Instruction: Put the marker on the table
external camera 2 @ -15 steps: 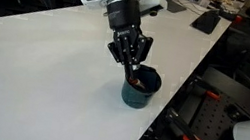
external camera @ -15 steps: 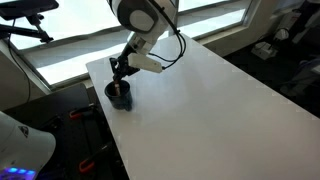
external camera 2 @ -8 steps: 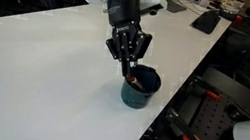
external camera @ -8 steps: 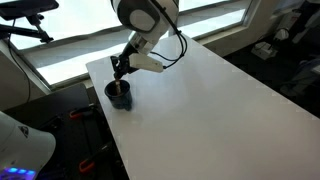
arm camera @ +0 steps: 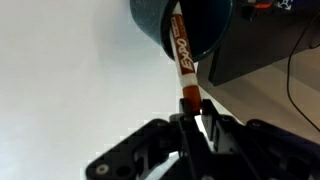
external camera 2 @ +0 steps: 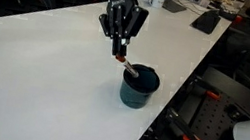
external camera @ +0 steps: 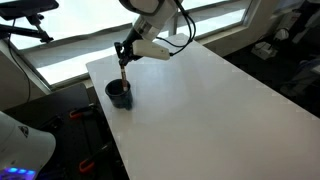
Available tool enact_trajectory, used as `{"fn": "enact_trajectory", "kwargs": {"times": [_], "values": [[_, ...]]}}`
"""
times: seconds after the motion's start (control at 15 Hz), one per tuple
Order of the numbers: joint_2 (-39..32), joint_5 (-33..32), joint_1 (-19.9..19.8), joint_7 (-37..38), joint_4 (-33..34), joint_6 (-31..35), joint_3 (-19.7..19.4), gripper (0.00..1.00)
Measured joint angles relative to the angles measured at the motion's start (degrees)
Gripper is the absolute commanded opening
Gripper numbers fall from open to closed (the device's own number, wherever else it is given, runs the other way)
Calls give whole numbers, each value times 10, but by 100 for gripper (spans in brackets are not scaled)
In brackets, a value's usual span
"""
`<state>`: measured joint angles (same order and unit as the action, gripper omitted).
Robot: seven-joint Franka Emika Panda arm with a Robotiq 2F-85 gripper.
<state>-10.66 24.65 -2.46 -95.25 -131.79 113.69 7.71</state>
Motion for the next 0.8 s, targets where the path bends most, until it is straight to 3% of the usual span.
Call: {"fn": "enact_trajectory", "kwargs": {"times": [0.8], "values": [[18,38,-2,0,64,-26,-31,4]]}}
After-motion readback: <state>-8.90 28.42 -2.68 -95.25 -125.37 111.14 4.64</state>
